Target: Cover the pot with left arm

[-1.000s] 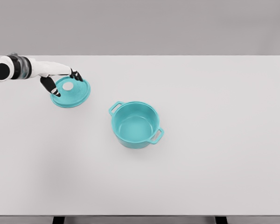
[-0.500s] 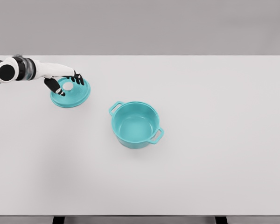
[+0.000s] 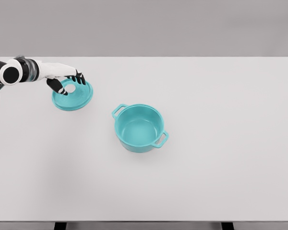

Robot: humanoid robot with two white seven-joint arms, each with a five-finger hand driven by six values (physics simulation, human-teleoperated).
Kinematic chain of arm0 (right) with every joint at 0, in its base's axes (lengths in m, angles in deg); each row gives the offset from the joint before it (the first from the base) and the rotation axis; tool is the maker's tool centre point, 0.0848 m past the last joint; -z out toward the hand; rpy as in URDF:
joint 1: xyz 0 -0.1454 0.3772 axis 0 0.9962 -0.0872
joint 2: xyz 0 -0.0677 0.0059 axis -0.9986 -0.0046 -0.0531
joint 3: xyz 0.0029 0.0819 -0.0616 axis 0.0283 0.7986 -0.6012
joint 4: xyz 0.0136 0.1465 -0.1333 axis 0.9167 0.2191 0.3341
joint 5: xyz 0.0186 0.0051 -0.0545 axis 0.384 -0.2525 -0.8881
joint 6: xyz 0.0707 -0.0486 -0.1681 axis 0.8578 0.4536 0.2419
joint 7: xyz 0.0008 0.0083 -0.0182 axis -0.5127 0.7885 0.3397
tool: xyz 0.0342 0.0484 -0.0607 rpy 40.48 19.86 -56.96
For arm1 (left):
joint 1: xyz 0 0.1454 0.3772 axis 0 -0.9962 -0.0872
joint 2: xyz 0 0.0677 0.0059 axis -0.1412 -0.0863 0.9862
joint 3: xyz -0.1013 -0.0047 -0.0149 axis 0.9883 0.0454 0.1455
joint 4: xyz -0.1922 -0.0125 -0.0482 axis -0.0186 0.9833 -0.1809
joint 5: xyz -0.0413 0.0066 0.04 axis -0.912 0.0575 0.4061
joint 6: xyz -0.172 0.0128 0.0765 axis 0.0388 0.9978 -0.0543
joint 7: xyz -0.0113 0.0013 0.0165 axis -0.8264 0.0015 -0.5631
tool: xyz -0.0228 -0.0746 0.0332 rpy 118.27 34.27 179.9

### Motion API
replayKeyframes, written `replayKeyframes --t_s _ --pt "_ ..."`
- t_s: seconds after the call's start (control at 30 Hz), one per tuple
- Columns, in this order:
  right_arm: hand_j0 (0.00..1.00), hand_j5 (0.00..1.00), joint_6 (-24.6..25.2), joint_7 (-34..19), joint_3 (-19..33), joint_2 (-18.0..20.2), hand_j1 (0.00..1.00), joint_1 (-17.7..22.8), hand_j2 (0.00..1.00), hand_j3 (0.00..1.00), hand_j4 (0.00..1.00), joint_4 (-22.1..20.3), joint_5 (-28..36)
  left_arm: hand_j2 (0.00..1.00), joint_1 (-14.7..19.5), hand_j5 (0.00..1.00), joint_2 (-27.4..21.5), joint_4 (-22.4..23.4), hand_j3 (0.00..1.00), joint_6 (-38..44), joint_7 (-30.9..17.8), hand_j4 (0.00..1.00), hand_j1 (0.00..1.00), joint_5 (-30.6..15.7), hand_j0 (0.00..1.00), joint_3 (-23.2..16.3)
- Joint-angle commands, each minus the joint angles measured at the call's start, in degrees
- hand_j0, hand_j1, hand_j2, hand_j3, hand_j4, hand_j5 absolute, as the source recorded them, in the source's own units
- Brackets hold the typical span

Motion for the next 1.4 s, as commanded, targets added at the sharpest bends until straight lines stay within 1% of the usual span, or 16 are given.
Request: replayKeyframes --t_s 0.0,0.17,0.5,0.53,0.7,0.83,1.1,1.23,1.3,1.37 --pt "1.00 1.00 -0.01 -0.03 -0.01 0.01 1.00 0.00 1.00 1.00 1.00 0.00 0.02 0.74 0.00 0.74 0.10 0.36 0.74 0.08 0.16 0.74 0.74 0.20 0.74 0.09" --pt "1.00 1.00 -0.01 -0.03 -0.01 0.01 1.00 0.00 1.00 1.00 1.00 0.00 0.02 0.74 -1.14 0.74 0.10 0.36 0.74 0.08 0.16 0.74 0.74 0.20 0.74 0.08" --pt "1.00 1.00 -0.01 -0.03 -0.01 0.01 1.00 0.00 1.00 1.00 1.00 0.00 0.02 0.73 -1.14 0.73 0.10 0.36 0.73 0.08 0.16 0.73 0.73 0.20 0.73 0.00" --pt "1.00 1.00 -0.01 -0.03 -0.01 0.01 1.00 0.00 1.00 1.00 1.00 0.00 0.02 0.69 -1.14 0.69 0.10 0.36 0.69 0.08 0.16 0.69 0.69 0.20 0.69 0.08" --pt "1.00 1.00 -0.01 -0.03 -0.01 0.01 1.00 0.00 1.00 1.00 1.00 0.00 0.02 0.57 -1.14 0.57 0.18 0.36 0.57 0.08 0.16 0.57 0.57 0.20 0.57 0.09" --pt "1.00 1.00 -0.01 -0.03 -0.01 0.01 1.00 0.00 1.00 1.00 1.00 0.00 0.02 0.51 -1.14 0.51 0.36 0.36 0.51 -0.01 0.16 0.51 0.51 0.20 0.51 0.00" --pt "1.00 1.00 -0.01 -0.03 -0.01 0.01 1.00 0.00 1.00 1.00 1.00 0.00 0.02 0.46 -0.97 0.46 -0.08 0.10 0.46 -0.10 0.16 0.46 0.46 0.11 0.46 0.09" --pt "1.00 1.00 -0.01 -0.03 -0.01 0.01 1.00 0.00 1.00 1.00 1.00 0.00 0.02 0.46 -0.44 0.46 -0.43 -0.07 0.46 -0.45 -0.11 0.46 0.46 0.03 0.46 0.09" --pt "1.00 1.00 -0.01 -0.03 -0.01 0.01 1.00 0.00 1.00 1.00 1.00 0.00 0.02 0.45 0.00 0.45 -0.52 -0.43 0.45 -0.89 -0.37 0.45 0.45 -0.06 0.45 0.00" --pt "1.00 1.00 -0.01 -0.03 -0.01 0.01 1.00 0.00 1.00 1.00 1.00 0.00 0.02 0.45 0.18 0.45 -1.31 -2.09 0.45 -1.07 -0.55 0.45 0.45 -0.06 0.45 0.00"
